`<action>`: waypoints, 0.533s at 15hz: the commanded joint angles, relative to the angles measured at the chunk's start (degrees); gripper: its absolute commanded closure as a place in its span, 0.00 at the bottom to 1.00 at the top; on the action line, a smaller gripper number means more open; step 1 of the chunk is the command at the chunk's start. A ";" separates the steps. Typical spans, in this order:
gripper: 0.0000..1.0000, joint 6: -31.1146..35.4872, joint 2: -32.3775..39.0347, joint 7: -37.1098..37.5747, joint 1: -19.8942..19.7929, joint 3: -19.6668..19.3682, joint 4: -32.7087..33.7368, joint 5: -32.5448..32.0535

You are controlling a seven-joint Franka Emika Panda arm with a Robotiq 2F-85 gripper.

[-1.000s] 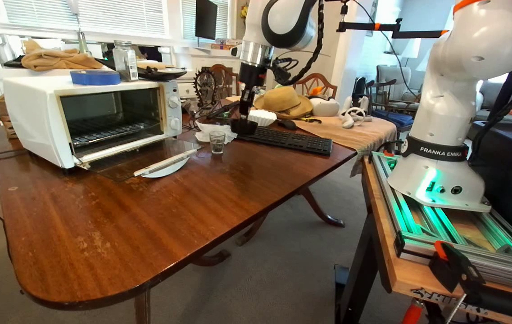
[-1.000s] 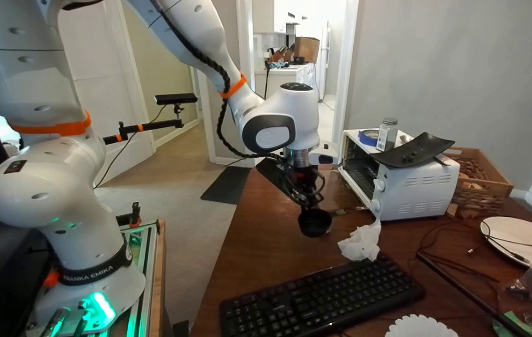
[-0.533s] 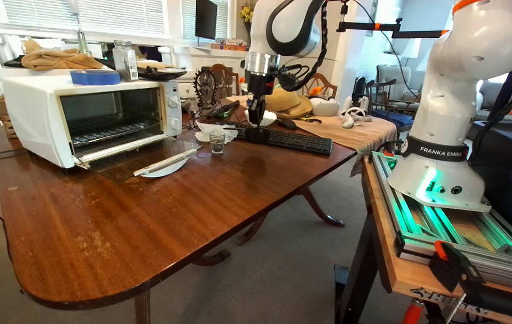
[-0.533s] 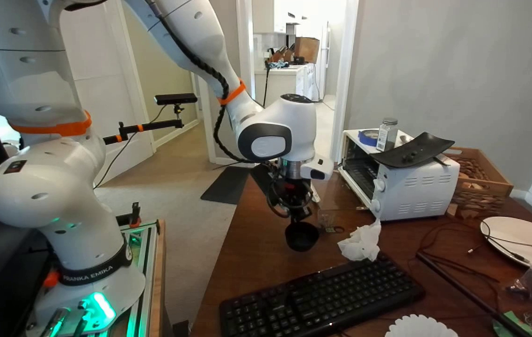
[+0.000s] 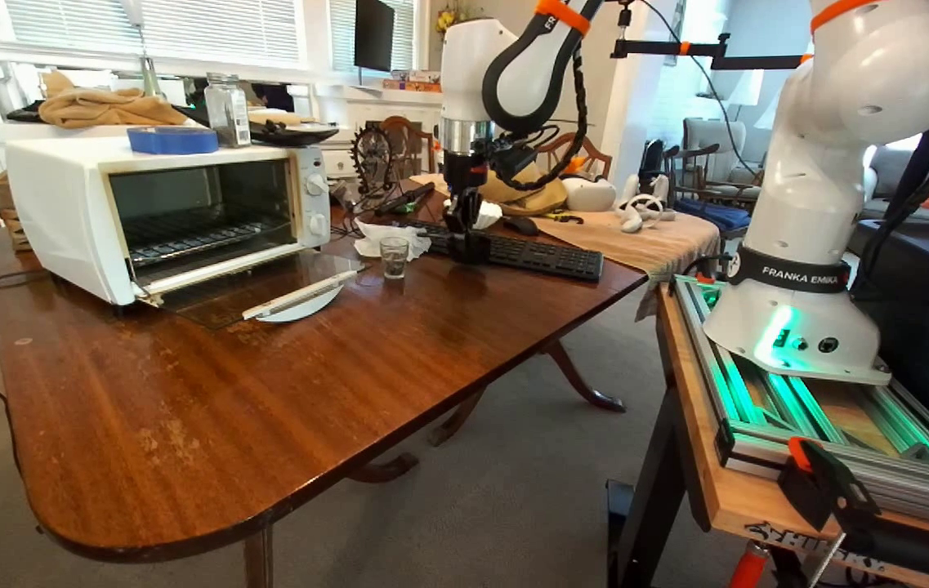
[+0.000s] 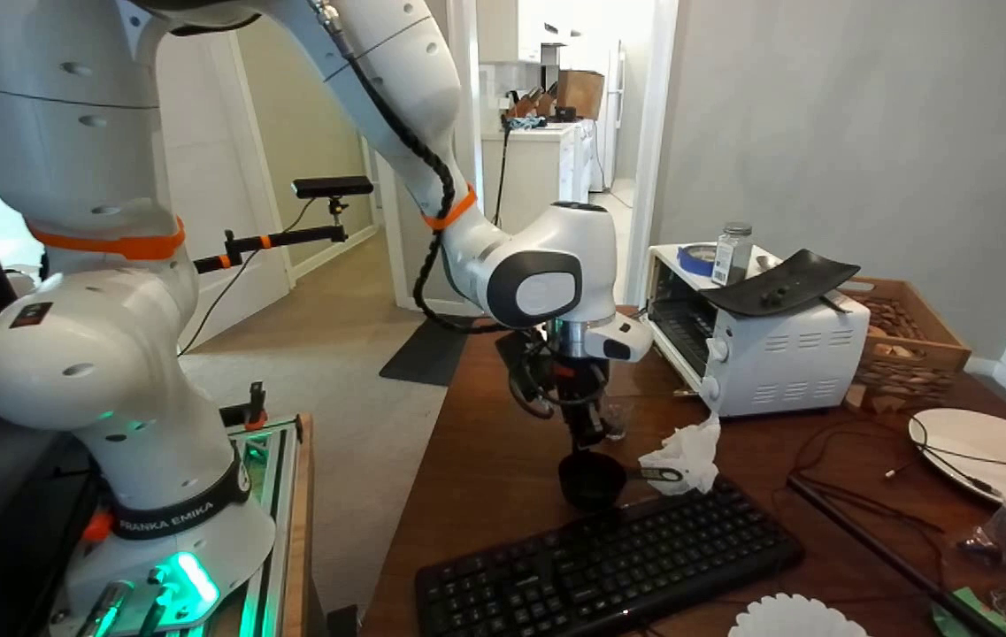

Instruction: Remove the black tray from inside the microwave, put it on top of the microwave and move the black pot from the microwave to the table

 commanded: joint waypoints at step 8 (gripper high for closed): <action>0.99 0.70 9.22 6.17 5.86 -2.11 11.17 -2.78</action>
